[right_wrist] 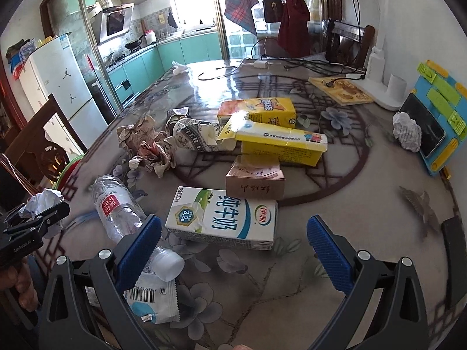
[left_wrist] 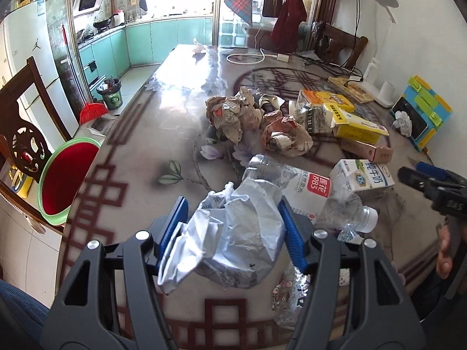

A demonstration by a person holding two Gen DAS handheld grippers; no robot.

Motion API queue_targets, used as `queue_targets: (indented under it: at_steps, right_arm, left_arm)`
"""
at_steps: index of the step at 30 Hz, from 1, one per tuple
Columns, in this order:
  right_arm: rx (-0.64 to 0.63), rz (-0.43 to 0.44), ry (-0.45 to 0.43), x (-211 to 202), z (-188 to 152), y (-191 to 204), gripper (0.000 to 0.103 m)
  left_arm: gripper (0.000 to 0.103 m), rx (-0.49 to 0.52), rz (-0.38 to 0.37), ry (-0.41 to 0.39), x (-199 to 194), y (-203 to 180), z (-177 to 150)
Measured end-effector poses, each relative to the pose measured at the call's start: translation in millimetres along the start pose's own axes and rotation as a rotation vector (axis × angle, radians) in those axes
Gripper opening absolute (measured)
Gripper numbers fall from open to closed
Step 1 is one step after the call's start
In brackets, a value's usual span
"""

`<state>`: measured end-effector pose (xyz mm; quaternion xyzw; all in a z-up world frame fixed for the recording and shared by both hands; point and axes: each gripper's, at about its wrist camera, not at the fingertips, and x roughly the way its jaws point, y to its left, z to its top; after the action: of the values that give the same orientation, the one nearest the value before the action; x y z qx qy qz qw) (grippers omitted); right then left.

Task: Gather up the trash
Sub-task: 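Grasp the pink cigarette carton with the right tool while the left tool holds the foil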

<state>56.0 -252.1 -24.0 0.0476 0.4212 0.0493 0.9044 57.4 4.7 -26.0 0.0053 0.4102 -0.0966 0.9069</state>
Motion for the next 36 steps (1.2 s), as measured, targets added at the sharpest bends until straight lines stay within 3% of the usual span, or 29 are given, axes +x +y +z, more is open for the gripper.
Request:
queue_targets:
  at_steps: [9, 20, 31, 36]
  right_arm:
    - [0.042, -0.034, 0.106, 48.4, 8.3, 19.1, 0.097]
    - [-0.068, -0.223, 0.101, 69.6, 14.0, 37.1, 0.097]
    - [-0.087, -0.283, 0.092, 80.6, 13.7, 28.2, 0.098]
    - [-0.057, -0.362, 0.08, 79.9, 10.4, 19.4, 0.097]
  left_arm:
    - [0.06, -0.044, -0.025, -0.014, -5.6, 14.8, -3.8]
    - [0.061, -0.068, -0.024, -0.038, -13.1, 25.0, -3.4]
    - [0.061, -0.07, -0.029, -0.039, -14.0, 25.9, -5.5]
    - [0.061, -0.069, -0.031, -0.039, -14.8, 25.4, -5.8]
